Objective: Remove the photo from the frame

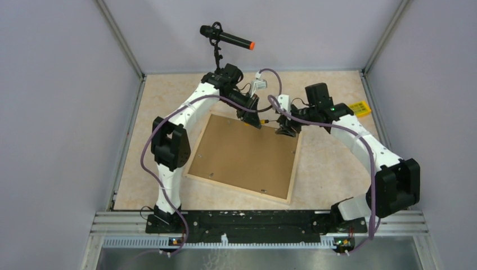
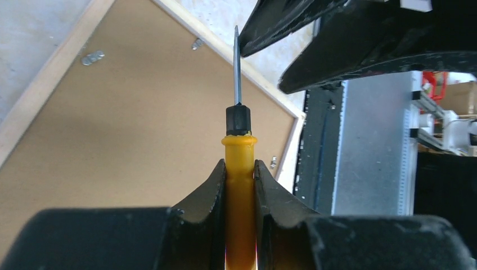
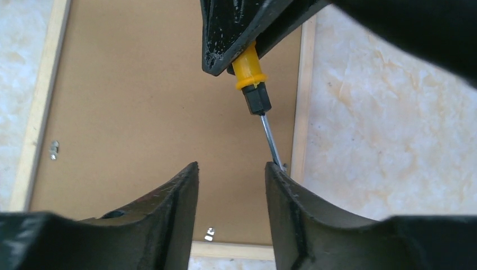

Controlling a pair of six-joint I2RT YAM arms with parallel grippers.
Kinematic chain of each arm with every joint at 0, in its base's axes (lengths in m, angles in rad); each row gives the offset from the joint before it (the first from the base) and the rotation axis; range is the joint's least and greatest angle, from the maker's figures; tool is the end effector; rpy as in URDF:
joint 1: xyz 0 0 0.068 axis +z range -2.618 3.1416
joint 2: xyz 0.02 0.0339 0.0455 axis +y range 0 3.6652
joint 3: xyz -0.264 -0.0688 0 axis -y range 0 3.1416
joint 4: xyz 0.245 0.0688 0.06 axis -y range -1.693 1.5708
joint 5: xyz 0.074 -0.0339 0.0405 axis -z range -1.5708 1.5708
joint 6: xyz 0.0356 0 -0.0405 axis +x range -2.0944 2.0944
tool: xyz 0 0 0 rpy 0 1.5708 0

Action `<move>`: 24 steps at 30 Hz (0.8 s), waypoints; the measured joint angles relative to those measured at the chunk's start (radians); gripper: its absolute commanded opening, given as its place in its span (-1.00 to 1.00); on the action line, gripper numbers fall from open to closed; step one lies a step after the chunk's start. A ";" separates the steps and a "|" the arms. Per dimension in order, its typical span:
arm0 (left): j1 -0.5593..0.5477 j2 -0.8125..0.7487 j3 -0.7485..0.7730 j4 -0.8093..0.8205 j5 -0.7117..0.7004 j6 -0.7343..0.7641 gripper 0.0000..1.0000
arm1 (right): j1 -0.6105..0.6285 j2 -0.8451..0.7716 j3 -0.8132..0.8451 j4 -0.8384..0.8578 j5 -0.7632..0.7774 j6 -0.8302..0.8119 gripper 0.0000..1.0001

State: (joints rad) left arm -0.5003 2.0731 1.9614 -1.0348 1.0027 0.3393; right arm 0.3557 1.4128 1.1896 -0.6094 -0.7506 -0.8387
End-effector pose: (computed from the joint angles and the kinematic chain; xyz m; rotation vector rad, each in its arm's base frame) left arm 0.3678 -0.2353 0.2923 1.2720 2.1350 -1.3910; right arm 0.2709 0.1265 0.3045 -1.5057 1.6213 0.6344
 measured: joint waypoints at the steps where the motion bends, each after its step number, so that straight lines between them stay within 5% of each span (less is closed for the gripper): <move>1: 0.003 0.000 -0.002 -0.006 0.012 0.000 -0.96 | 0.010 0.000 0.000 0.001 0.011 -0.016 -0.19; 10: 0.000 -0.011 -0.014 -0.020 0.082 -0.002 -1.00 | 0.119 0.004 -0.024 0.026 0.132 -0.084 -0.21; 17: 0.033 -0.023 -0.070 -0.038 0.100 -0.004 -0.99 | 0.126 -0.062 -0.068 0.040 0.187 -0.113 0.11; 24: 0.020 -0.023 -0.075 -0.090 0.109 0.014 -0.98 | 0.130 -0.134 -0.076 0.095 0.217 -0.146 0.15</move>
State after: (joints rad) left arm -0.4805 2.0499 1.8866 -1.1252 1.1114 0.3538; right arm 0.4862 1.2793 1.1133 -0.5144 -0.5335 -0.9844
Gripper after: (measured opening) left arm 0.234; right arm 0.576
